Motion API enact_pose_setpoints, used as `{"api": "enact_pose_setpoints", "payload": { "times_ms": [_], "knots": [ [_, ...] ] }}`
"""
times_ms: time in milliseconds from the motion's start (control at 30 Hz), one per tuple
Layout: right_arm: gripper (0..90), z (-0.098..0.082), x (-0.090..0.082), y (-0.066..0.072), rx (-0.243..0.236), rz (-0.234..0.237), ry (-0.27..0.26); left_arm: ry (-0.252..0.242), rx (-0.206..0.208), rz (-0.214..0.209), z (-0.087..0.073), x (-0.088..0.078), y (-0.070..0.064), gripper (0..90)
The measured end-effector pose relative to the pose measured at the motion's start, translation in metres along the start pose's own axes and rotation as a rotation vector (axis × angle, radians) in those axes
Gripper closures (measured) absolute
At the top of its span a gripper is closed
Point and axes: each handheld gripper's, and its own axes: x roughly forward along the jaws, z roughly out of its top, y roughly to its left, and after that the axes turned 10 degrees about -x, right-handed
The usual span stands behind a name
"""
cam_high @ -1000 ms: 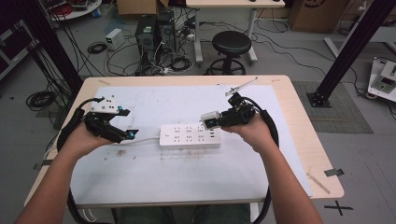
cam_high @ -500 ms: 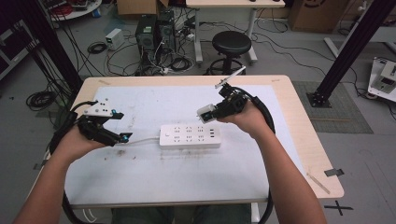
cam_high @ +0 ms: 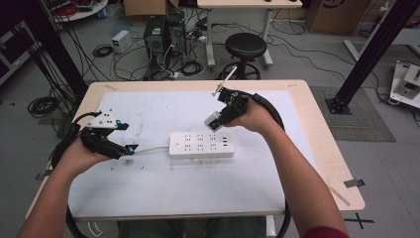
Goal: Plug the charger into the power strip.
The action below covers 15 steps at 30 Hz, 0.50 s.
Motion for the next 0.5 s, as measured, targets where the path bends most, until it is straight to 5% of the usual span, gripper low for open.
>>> {"api": "enact_pose_setpoints", "payload": {
  "times_ms": [33,133,500],
  "knots": [
    [63.1,0.0,0.0,0.0,0.0,0.0,0.0,0.0,0.0,0.0,0.0,0.0,0.0,20.1],
    [63.1,0.01,0.015,-0.002,-0.113,-0.01,0.115,0.0,-0.001,0.0,-0.003,0.003,-0.001,20.1],
    [63.1,0.028,0.051,-0.011,-0.254,-0.027,0.373,0.003,-0.005,-0.004,-0.012,0.006,-0.001,20.1]
  ]
}}
